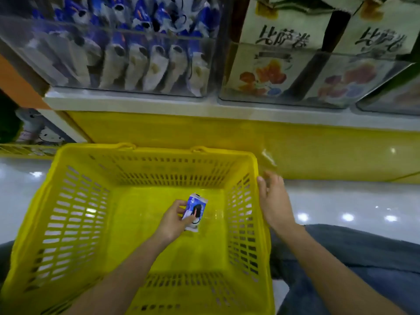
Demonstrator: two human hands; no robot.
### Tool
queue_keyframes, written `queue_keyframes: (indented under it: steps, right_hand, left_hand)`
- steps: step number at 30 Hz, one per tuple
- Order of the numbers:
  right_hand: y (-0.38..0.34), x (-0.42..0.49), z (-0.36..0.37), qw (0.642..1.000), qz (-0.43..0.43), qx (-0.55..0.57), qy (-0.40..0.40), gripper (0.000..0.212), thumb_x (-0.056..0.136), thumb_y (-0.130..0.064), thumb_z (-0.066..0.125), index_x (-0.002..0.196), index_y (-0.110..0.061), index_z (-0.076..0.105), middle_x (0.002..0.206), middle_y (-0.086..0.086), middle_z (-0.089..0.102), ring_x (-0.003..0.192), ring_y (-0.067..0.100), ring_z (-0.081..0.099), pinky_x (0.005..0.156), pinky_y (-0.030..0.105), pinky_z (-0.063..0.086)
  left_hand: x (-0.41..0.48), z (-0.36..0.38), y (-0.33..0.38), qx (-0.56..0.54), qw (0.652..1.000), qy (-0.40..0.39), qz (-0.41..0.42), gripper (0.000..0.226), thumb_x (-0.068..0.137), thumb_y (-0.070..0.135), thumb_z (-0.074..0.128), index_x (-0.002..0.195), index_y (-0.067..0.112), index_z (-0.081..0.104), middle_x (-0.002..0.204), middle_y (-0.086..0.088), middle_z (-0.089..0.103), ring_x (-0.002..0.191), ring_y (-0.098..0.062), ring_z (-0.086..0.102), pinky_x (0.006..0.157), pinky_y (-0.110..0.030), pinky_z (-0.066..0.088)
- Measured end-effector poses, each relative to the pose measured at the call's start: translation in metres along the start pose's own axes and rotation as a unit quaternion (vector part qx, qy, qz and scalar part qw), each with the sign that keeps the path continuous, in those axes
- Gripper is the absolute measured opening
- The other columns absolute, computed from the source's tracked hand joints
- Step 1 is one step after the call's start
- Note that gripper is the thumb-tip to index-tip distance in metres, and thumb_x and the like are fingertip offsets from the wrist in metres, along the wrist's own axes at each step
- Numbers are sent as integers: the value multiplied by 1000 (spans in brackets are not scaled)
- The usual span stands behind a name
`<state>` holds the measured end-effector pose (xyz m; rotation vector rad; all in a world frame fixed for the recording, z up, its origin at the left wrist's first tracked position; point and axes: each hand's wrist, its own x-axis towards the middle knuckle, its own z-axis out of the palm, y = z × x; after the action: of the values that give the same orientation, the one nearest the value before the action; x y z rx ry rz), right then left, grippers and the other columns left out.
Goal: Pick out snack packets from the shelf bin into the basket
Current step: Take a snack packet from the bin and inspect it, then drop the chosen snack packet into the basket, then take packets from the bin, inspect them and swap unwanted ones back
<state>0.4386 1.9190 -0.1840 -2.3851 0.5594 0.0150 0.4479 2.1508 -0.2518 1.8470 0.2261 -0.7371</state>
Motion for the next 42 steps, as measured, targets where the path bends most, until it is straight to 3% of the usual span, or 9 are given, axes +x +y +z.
queue_keyframes:
  steps: [2,6,11,19,26,30,33,37,42]
  right_hand:
    - [5,0,9,999,-31,26,14,28,99,-21,39,106,-4,60,103,17,59,98,32,55,81,32,36]
    - [5,-2,13,996,-32,64,44,40,95,-36,32,106,-12,62,95,6,64,84,19,57,70,30,42]
    - [1,-3,12,997,-19,60,36,46,93,-44,28,108,-14,60,88,-2,63,77,14,57,65,28,42]
    - [-2,-6,10,996,-11,88,31,33,96,-35,38,119,-19,54,103,1,65,85,14,61,74,36,50]
    - [-14,-6,-3,995,-34,-99,-3,27,98,-29,37,108,-12,54,103,9,60,94,31,57,72,40,45]
    - [-48,-1,-19,961,-104,-253,-30,31,98,-22,37,126,-10,46,121,9,49,115,26,44,93,34,37]
    - [-103,-7,-28,956,-223,-190,-12,32,96,-20,44,127,-14,46,123,4,47,116,20,46,92,26,36]
    - [-198,-16,-44,915,-393,-89,16,26,94,-20,47,119,-16,51,112,-4,49,102,9,51,84,20,40]
    - [-301,6,-53,891,-451,0,47,23,95,-19,47,118,-16,52,106,-7,47,89,-1,47,79,18,42]
  left_hand:
    - [15,11,-20,14,999,30,-34,34,80,1,67,109,2,49,94,-15,59,67,-14,53,45,-11,38]
    - [38,28,-53,46,995,60,-69,27,81,0,66,94,7,44,103,-19,61,86,-24,56,54,-17,35]
    - [51,41,-76,110,988,41,-101,31,85,-3,60,112,-8,47,116,-24,58,107,-33,55,73,-28,36]
    - [50,29,-60,159,982,38,-92,36,92,10,52,125,-6,46,128,-25,46,114,-35,48,90,-36,38]
    - [14,-39,23,213,972,47,87,29,95,20,47,120,5,51,124,-15,49,116,-26,47,94,-27,34]
    - [-22,-93,91,269,930,115,223,29,95,22,48,119,8,52,120,-12,52,116,-26,47,98,-32,33]
    - [-56,-129,139,314,883,169,305,30,95,28,45,122,14,48,121,-6,49,116,-22,43,97,-32,31]
    - [-99,-172,184,347,831,229,371,35,95,36,38,126,22,44,123,3,44,117,-15,39,96,-31,33]
    - [-121,-217,209,368,769,322,413,36,95,29,42,128,15,46,123,-3,45,116,-19,38,93,-31,31]
